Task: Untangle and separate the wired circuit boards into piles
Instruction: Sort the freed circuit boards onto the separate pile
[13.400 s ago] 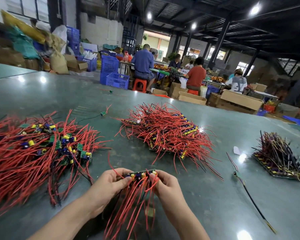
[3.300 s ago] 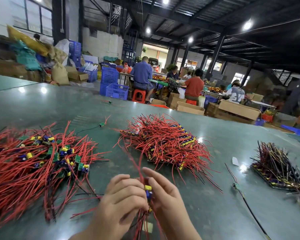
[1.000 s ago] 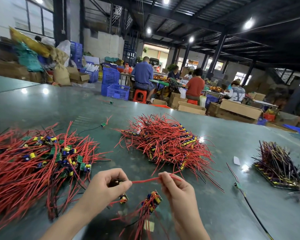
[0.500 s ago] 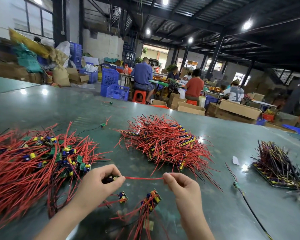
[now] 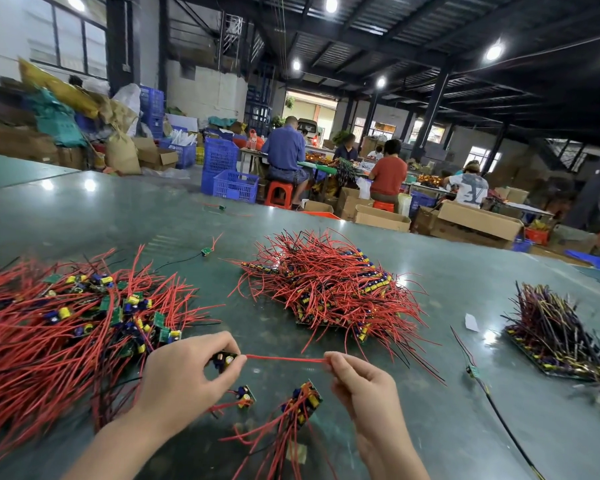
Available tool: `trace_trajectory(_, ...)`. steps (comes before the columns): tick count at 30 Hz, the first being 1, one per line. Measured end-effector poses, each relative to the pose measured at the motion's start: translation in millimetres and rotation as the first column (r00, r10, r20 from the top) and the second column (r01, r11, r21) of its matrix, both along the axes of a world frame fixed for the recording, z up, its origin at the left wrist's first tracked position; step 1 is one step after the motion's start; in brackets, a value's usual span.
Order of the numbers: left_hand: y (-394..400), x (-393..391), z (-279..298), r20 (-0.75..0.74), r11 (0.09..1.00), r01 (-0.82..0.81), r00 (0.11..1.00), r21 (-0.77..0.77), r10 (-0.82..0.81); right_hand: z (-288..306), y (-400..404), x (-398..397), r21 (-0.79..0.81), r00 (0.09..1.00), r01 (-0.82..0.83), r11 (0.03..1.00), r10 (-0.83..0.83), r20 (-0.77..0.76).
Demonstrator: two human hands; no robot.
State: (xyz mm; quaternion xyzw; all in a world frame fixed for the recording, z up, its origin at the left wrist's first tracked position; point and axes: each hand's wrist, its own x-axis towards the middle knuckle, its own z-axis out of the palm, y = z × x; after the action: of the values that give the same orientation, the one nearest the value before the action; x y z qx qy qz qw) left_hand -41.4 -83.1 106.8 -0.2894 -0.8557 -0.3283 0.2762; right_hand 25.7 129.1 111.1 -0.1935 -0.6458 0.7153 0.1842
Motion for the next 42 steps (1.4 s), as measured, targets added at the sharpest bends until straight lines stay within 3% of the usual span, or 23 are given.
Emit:
trace_trajectory(4, 1.3, -3.8, -6.7, -0.084, 0.998, -0.06, 0.995, -0.008, 0.059, -3.3, -1.9, -1.1, 0.317, 0.997, 0.075, 0.946, -0.077, -0.005)
trace_trajectory(7, 2.6, -6.8, -12.4, -0.159, 0.996, -0.092, 0.983, -0.021, 0.088, -3.8, -3.6, -0.6, 0.394, 0.995, 0.096, 0.914, -0.1, -0.012)
trace_trajectory(9, 3.3, -7.6, -14.2, -0.189, 0.995, -0.096, 0.978, -0.013, 0.092, -2.7, -3.4, 0.0, 0.356, 0.996, 0.087, 0.93, -0.089, -0.01)
trace_trajectory(13, 1.0, -9.0, -10.8, -0.202, 0.995, -0.096, 0.974, 0.015, 0.097, -0.4, -3.6, 0.6, 0.069, 0.999, 0.015, 0.998, -0.018, 0.037)
trace_trajectory(16, -0.4, -9.9, -8.7, -0.217, 0.995, -0.097, 0.971, 0.029, 0.101, 0.0, -3.0, 1.5, -0.027, 0.998, -0.011, 1.0, 0.012, 0.055)
trace_trajectory(19, -0.1, -9.9, -9.4, -0.237, 0.995, -0.101, 0.966, 0.009, 0.1, -1.4, -3.4, 2.0, 0.157, 0.997, 0.05, 0.986, -0.059, 0.052)
trace_trajectory(22, 2.7, -9.1, -12.7, -0.298, 0.992, -0.116, 0.95, -0.05, 0.096, -2.3, -3.0, 1.4, 0.416, 0.989, 0.122, 0.901, -0.144, 0.02)
trace_trajectory(27, 4.4, -4.4, -12.1, -0.287, 0.989, -0.124, 0.953, -0.077, 0.097, -4.5, -3.5, 1.0, 0.523, 0.985, 0.148, 0.84, -0.174, 0.001)
trace_trajectory(29, 5.0, -0.4, -6.3, -0.213, 0.994, -0.103, 0.972, -0.022, 0.096, -2.2, -2.8, 0.2, 0.334, 0.988, 0.152, 0.93, -0.14, -0.059)
trace_trajectory(30, 4.6, 1.1, -3.3, -0.162, 0.996, -0.077, 0.983, 0.04, 0.082, 0.5, -2.9, 0.3, 0.104, 0.99, 0.107, 0.989, -0.096, -0.106)
trace_trajectory(32, 2.5, 2.3, 2.7, -0.048, 0.978, -0.02, 0.998, 0.21, 0.031, 5.4, -4.9, -1.1, -0.345, 0.974, -0.058, 0.937, -0.022, -0.224)
trace_trajectory(34, 1.7, 3.4, 6.2, -0.012, 0.95, 0.003, 1.0, 0.313, 0.001, 7.9, -7.7, -1.0, -0.466, 0.966, -0.144, 0.873, 0.023, -0.256)
trace_trajectory(36, 4.5, 6.2, 7.9, -0.055, 0.956, 0.047, 0.998, 0.288, -0.032, 7.4, -15.7, 0.3, -0.396, 0.969, -0.197, 0.897, 0.117, -0.217)
trace_trajectory(40, 15.2, 14.1, 3.4, -0.082, 0.955, 0.245, 0.969, 0.167, -0.234, 3.2, -34.8, 3.7, -0.037, 0.95, -0.292, 0.956, 0.285, -0.126)
trace_trajectory(42, 18.8, 17.5, 0.4, -0.055, 0.944, 0.306, 0.952, 0.127, -0.301, 2.9, -39.4, 4.0, 0.057, 0.938, -0.314, 0.948, 0.319, -0.134)
